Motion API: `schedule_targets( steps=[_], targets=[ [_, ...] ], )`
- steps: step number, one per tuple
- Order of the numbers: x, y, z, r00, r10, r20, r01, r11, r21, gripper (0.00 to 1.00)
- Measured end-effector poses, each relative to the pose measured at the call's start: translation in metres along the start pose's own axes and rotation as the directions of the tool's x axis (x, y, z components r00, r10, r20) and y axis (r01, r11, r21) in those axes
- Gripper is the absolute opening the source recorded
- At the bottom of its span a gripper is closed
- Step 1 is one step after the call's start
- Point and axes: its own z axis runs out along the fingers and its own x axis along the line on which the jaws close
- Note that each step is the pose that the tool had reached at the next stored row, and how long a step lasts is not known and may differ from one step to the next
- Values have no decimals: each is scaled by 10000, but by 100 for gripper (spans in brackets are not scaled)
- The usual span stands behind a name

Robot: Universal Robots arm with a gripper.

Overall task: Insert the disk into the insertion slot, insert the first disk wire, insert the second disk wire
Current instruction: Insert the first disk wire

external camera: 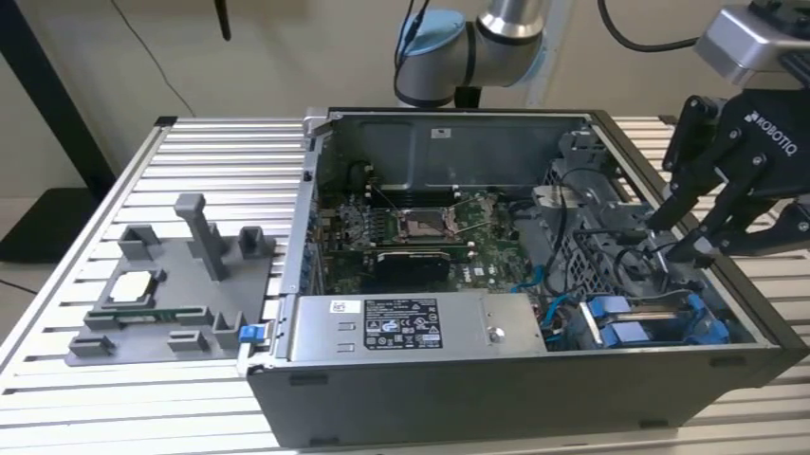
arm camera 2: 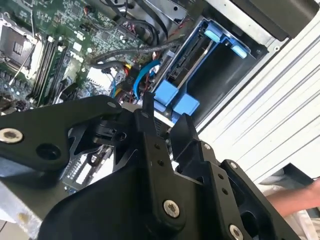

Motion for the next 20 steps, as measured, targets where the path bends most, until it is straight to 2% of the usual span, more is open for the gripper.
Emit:
schedule_targets(
  steps=[5,20],
  targets=[
    [-54,-5,76,10000,56,49,-56,10000,11,100],
    [-199,24,232,9995,222,232,-223,9997,44,100]
  ],
)
